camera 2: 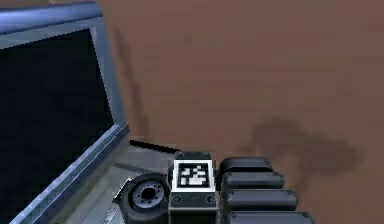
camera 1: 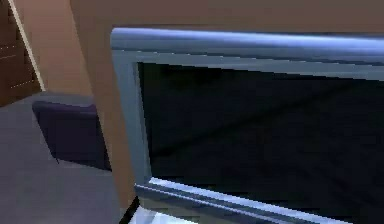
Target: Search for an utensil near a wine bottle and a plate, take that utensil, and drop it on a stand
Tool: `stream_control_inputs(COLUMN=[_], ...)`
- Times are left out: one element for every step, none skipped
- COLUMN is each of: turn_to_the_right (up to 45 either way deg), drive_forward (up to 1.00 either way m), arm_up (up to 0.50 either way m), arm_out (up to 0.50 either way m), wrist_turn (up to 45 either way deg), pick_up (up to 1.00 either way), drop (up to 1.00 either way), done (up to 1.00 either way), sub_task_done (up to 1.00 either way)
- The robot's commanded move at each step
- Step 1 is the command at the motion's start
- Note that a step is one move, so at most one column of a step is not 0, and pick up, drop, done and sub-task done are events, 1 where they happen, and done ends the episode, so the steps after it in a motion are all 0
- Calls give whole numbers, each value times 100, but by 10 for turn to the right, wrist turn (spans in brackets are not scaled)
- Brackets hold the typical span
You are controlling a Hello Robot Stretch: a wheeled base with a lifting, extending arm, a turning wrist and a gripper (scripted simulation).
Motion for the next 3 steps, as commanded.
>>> stream_control_inputs(turn_to_the_right=[-450, -450, -240], drive_forward=[0, 0, 0], arm_up=[0, 0, 0], arm_out=[0, 0, 0], wrist_turn=[0, 0, 0], pick_up=[0, 0, 0], drop=[0, 0, 0], done=[0, 0, 0], sub_task_done=[0, 0, 0])
